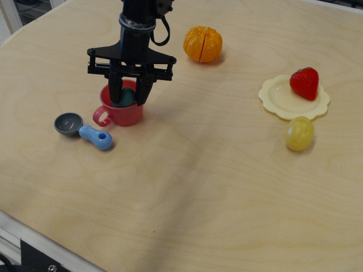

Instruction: Take cucumber out of cup

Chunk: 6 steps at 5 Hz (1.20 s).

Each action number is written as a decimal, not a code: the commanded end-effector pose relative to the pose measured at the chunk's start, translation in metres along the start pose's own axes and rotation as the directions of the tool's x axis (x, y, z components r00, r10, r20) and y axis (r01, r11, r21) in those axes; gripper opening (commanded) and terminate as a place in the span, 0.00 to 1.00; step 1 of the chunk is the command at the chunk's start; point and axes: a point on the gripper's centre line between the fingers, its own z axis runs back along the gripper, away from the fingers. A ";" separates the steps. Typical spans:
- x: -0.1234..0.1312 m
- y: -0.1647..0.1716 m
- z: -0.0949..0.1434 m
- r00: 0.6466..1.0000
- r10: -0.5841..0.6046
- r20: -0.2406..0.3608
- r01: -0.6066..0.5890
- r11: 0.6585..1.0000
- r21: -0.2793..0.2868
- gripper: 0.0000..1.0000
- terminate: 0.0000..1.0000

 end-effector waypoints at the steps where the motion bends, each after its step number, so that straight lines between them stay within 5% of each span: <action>1: 0.014 0.001 0.023 0.998 0.027 0.049 -0.026 0.999 -0.027 0.00 0.00; 3: 0.023 0.011 0.057 0.992 0.065 0.108 -0.060 0.997 -0.048 0.00 0.00; 5: -0.006 0.002 0.100 0.986 0.020 0.167 -0.002 0.994 -0.108 0.00 0.00; 6: -0.019 -0.009 0.100 0.987 -0.086 0.138 0.115 0.970 -0.213 0.00 0.00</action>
